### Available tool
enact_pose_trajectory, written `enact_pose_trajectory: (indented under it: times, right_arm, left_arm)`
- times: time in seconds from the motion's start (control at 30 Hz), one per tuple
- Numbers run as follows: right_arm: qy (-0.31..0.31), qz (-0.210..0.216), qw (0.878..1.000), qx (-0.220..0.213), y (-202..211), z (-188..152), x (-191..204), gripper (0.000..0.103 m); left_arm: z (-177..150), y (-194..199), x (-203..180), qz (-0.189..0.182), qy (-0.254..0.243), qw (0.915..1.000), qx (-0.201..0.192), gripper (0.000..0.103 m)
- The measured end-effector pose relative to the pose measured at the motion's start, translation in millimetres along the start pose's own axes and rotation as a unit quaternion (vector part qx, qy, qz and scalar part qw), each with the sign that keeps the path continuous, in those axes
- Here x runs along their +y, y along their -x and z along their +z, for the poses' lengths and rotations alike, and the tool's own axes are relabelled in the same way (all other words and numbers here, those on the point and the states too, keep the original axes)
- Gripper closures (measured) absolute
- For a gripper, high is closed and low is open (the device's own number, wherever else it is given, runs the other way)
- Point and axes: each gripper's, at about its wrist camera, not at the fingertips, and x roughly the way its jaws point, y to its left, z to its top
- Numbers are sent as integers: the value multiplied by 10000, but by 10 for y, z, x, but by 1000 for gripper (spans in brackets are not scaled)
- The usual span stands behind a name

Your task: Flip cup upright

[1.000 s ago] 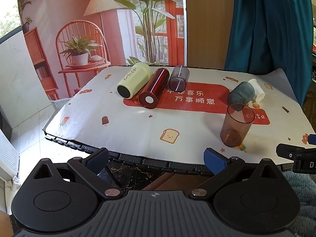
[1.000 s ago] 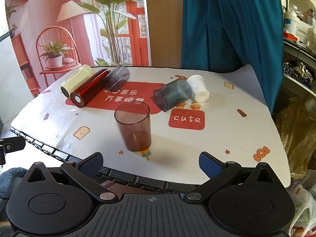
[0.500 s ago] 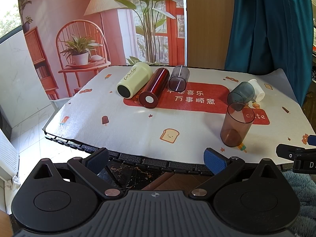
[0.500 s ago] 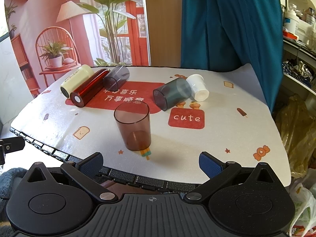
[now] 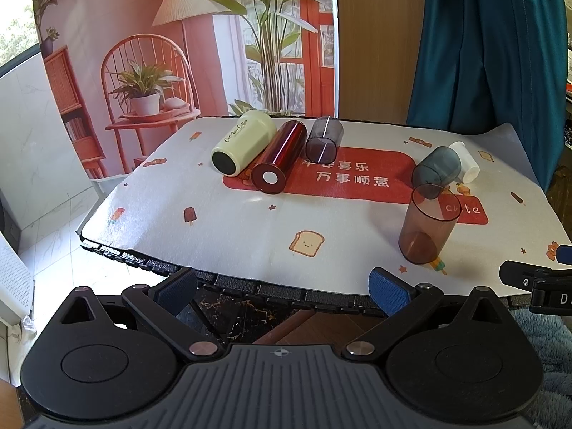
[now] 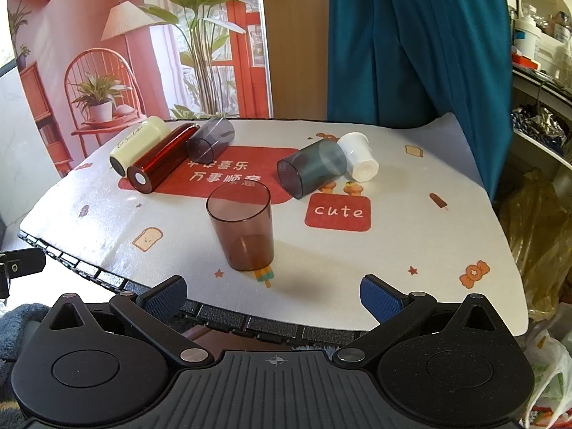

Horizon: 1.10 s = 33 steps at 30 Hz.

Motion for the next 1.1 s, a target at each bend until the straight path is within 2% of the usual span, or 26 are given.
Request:
enact_pose_trajectory:
  times: [1.1]
  right_arm:
    - [-10, 5, 10000, 9, -4, 1, -3, 0]
  left_arm:
    - [-29, -5, -17, -19, 35, 10000, -2, 0]
